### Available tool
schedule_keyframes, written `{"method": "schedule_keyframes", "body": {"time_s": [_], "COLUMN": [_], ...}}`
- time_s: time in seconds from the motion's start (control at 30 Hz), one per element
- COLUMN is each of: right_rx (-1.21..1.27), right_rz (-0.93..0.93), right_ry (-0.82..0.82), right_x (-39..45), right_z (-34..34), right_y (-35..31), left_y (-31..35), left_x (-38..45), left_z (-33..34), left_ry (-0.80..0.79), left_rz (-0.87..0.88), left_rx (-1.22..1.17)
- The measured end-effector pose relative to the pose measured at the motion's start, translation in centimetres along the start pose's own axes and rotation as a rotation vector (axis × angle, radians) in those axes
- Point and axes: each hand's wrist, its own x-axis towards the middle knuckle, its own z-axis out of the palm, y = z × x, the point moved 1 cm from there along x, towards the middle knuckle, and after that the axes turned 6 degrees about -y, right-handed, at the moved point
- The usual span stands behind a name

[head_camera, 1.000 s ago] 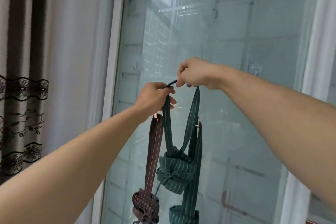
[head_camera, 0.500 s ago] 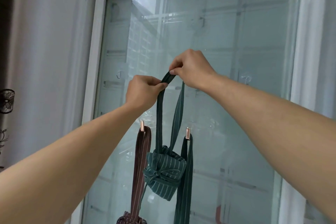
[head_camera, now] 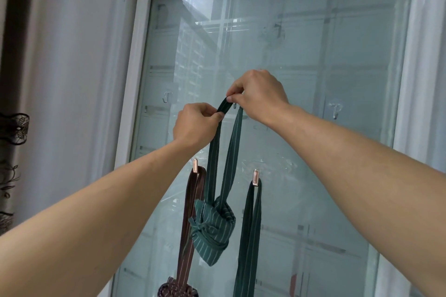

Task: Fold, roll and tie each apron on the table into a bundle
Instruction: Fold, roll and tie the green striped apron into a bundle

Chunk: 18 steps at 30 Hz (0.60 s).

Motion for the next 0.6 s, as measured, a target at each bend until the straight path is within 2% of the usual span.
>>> {"method": "schedule_keyframes", "body": {"time_s": [0.2,0.33,0.5,0.6], "right_rx": [-0.037,-0.099,-0.084,-0.129], "right_rz": [-0.04,-0.001,0.068,0.092], "right_ry": [-0.134,-0.222,-0.145,-0.171], "right_x": [0.5,0.7,0.4,0.2], "right_z": [-0.5,-0.8,-1.3,-0.8], "right_y": [0.0,-0.4,-0.9,-1.1], "left_y": [0.0,0.4,0.6,0.6], "left_x": [-0.4,-0.9,-1.5,-2.2], "left_z": [-0.1,-0.1,0.0,0.4], "left_ry": [-0.12,-0.162,-0.193,-0.176], "left_rz": [-0.048,-0.085,-0.103,-0.086], "left_rx": [0.026,0.058,0.039,0.025]}}
